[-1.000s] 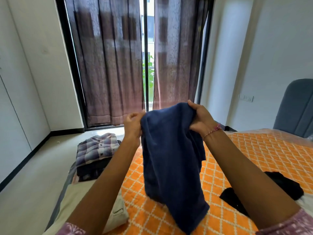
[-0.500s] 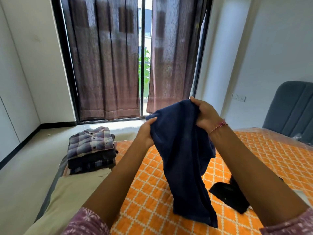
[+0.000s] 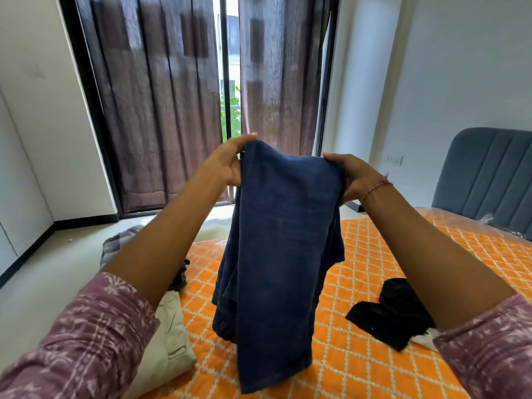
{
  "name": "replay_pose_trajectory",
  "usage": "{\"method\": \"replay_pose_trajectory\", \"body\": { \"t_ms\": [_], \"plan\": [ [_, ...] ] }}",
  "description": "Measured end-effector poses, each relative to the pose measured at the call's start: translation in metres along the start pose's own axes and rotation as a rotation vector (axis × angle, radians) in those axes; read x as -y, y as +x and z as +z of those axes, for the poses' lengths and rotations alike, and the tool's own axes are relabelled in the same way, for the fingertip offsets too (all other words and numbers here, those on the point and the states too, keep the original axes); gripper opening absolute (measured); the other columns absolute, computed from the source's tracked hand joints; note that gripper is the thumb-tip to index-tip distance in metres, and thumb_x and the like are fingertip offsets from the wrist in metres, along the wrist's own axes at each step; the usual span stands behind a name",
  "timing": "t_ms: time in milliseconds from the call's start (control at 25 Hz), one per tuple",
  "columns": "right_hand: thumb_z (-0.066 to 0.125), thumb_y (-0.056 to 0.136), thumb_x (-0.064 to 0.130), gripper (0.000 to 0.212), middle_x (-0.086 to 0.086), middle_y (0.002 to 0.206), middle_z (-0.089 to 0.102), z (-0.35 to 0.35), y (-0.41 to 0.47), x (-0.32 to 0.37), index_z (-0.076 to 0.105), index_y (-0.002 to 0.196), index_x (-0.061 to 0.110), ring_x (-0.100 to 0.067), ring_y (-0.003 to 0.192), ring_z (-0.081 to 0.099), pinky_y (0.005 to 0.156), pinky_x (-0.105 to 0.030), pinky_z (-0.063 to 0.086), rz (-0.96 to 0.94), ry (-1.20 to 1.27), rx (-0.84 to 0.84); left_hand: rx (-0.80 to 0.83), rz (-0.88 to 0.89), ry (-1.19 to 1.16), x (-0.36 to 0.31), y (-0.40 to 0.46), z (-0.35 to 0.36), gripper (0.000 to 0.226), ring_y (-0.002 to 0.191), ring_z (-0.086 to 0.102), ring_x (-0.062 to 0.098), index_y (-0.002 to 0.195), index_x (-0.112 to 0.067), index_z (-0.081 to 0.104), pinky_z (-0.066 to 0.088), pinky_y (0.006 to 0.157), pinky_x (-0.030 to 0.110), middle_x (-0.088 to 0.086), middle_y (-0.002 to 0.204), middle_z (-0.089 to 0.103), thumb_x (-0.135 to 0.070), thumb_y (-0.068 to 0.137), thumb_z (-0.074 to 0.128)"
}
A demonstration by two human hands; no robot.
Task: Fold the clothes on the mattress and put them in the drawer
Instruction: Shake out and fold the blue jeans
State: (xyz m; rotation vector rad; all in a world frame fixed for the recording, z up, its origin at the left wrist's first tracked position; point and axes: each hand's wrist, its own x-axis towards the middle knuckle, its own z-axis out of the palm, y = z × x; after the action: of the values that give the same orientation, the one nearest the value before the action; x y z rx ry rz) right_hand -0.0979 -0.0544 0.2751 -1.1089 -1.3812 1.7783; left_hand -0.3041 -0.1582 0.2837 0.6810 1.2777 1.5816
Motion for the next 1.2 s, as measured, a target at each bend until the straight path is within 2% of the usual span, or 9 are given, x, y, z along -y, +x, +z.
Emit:
{"method": "replay_pose_trajectory", "body": {
  "t_ms": [120, 200, 400, 520, 680, 840, 1000, 1120, 1200],
  "plan": [
    [0.058, 0.09, 0.037, 0.028, -0.008, 0.102, 0.056, -0.009, -0.003, 0.002, 0.056, 0.109, 0.017, -0.031, 0.101, 0.05, 0.089, -0.058, 0.033, 0.042, -0.042, 0.1, 0.051, 0.062, 0.025, 0.004, 0.002, -0.004, 0.004, 0.066, 0.067, 0.018, 0.086, -0.013, 0.061, 0.056, 0.054, 0.03, 0.005, 0.071, 0.068, -0.015, 0.09, 0.061],
    [0.058, 0.092, 0.028, 0.016, -0.006, 0.095, 0.058, -0.008, -0.006, 0.005, 0.057, 0.098, 0.013, -0.023, 0.089, 0.056, 0.077, -0.046, 0.046, 0.018, -0.052, 0.08, -0.009, 0.1, 0.13, -0.005, 0.007, -0.004, 0.011, 0.056, 0.066, 0.015, 0.084, -0.014, 0.06, 0.055, 0.048, 0.025, 0.005, 0.068, 0.068, -0.005, 0.089, 0.059],
    [0.051, 0.097, 0.017, 0.019, -0.004, 0.075, 0.06, -0.002, -0.001, -0.004, 0.06, 0.083, 0.008, -0.012, 0.06, 0.058, 0.046, -0.019, 0.05, 0.027, -0.148, 0.008, -0.155, -0.04, 0.753, -0.018, 0.005, 0.007, 0.01, 0.079, 0.062, 0.022, 0.089, -0.007, 0.067, 0.054, 0.066, 0.033, 0.011, 0.09, 0.066, -0.014, 0.083, 0.07],
    [0.053, 0.095, 0.029, 0.024, -0.005, 0.07, 0.063, -0.001, 0.001, -0.022, 0.06, 0.082, 0.01, -0.017, 0.064, 0.06, 0.055, -0.03, 0.051, -0.018, 0.24, 0.013, -0.145, -0.065, 0.481, -0.021, 0.002, 0.007, 0.017, 0.075, 0.058, 0.021, 0.089, -0.007, 0.061, 0.05, 0.067, 0.036, 0.007, 0.087, 0.061, -0.021, 0.084, 0.07],
    [0.058, 0.09, 0.019, 0.007, -0.006, 0.086, 0.063, -0.003, 0.006, -0.028, 0.059, 0.09, 0.011, -0.021, 0.081, 0.06, 0.073, -0.038, 0.049, 0.031, 0.096, 0.111, -0.062, 0.121, 0.227, 0.01, 0.009, 0.001, 0.018, 0.073, 0.053, 0.019, 0.08, -0.015, 0.052, 0.049, 0.062, 0.035, 0.006, 0.082, 0.056, 0.002, 0.088, 0.054],
    [0.051, 0.093, 0.005, 0.009, -0.005, 0.083, 0.06, 0.001, 0.015, -0.032, 0.055, 0.085, 0.009, -0.019, 0.075, 0.057, 0.065, -0.032, 0.046, 0.038, 0.056, 0.003, -0.208, 0.27, 0.461, 0.02, 0.026, -0.012, 0.022, 0.07, 0.052, 0.015, 0.076, -0.015, 0.055, 0.045, 0.055, 0.026, 0.004, 0.077, 0.056, 0.004, 0.084, 0.061],
    [0.053, 0.091, 0.004, 0.007, -0.01, 0.084, 0.059, 0.014, 0.027, -0.031, 0.058, 0.096, 0.002, -0.02, 0.07, 0.055, 0.055, -0.036, 0.047, -0.036, 0.147, -0.147, -0.426, 0.274, 0.37, 0.019, 0.032, -0.02, 0.035, 0.076, 0.054, 0.015, 0.105, -0.004, 0.054, 0.044, 0.056, 0.024, 0.008, 0.097, 0.06, -0.016, 0.08, 0.075],
    [0.072, 0.077, 0.014, 0.055, -0.015, 0.112, 0.063, 0.015, 0.034, -0.03, 0.051, 0.125, -0.003, -0.024, 0.086, 0.063, 0.062, -0.035, 0.055, -0.233, 0.254, -0.197, -0.194, 0.189, 0.015, 0.024, 0.026, -0.022, 0.037, 0.08, 0.059, 0.016, 0.111, -0.005, 0.055, 0.052, 0.06, 0.027, 0.007, 0.1, 0.063, -0.027, 0.085, 0.07],
    [0.076, 0.074, 0.025, 0.092, -0.011, 0.122, 0.056, 0.014, 0.033, -0.037, 0.023, 0.147, 0.008, -0.023, 0.098, 0.061, 0.072, -0.036, 0.054, -0.275, 0.216, -0.104, -0.112, 0.223, 0.203, 0.033, 0.027, -0.023, 0.044, 0.087, 0.059, 0.016, 0.124, -0.005, 0.05, 0.054, 0.063, 0.025, 0.008, 0.117, 0.06, -0.022, 0.087, 0.068]
  ]
}}
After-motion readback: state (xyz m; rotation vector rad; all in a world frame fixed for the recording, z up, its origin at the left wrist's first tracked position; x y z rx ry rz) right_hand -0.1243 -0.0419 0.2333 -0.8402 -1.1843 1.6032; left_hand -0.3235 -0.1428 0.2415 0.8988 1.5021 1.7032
